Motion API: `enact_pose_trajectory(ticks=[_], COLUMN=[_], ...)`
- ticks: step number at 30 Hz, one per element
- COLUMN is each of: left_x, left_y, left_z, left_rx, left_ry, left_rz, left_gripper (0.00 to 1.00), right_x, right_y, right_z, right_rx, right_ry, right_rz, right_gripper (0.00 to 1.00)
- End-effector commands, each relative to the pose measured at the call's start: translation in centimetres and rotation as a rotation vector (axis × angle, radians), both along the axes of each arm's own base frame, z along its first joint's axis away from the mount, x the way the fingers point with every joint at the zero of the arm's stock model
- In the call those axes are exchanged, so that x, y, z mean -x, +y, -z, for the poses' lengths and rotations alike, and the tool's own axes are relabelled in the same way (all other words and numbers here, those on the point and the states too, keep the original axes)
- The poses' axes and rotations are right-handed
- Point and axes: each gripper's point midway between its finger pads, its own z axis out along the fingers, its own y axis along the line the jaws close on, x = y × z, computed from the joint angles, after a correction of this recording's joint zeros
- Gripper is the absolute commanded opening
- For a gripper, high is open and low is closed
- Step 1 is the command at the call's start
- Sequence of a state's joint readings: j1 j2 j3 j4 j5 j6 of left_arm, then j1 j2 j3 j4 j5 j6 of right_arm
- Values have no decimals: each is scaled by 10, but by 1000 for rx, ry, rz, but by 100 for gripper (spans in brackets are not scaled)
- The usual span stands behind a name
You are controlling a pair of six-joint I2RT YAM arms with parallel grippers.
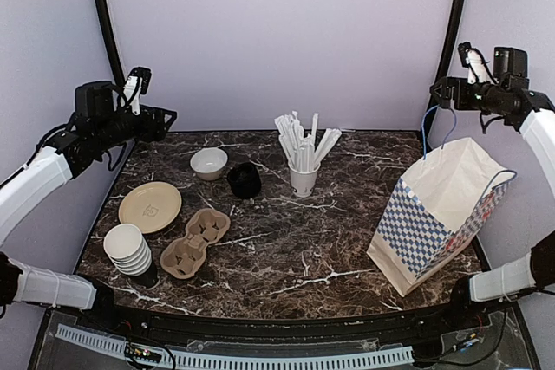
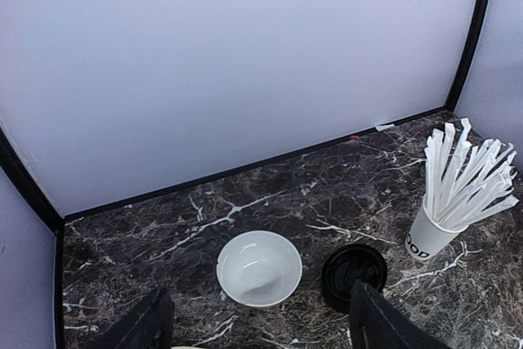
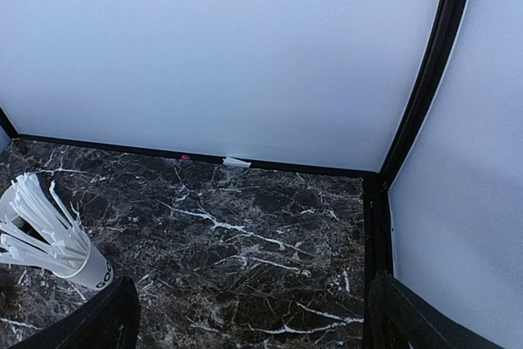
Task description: Pack the takeout coffee
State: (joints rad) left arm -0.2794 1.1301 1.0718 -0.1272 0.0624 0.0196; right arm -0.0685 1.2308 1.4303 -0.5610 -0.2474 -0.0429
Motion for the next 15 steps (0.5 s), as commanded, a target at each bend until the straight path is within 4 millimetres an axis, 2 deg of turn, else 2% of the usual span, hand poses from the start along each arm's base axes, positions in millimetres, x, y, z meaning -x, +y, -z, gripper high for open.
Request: enact_pose_trajectory(ticks=[1,3,6,10,15], left_x=[4,7,13,21,28], left_y=[-22,-28,-35,-40,-45], left_z=[-14,-14,-16,-14,-8], left_rx=[76,90,108,120,132], left_ry=[-47,-57,-77,-85,-80], left_rz=[136,176,227,270,307], left_gripper=[76,75,75,75,75], right_x=[5,4,-4,-11,-3], right_y=[-8,-16,-45,-79,-94], right_z=[-36,-45,-43,-15,27], right_rx=[31,45,81,93,158], right_ry=[-38,-45,-8,122,269], right_rz=[28,34,113,140,104], right_gripper=[98,98,98,96,92])
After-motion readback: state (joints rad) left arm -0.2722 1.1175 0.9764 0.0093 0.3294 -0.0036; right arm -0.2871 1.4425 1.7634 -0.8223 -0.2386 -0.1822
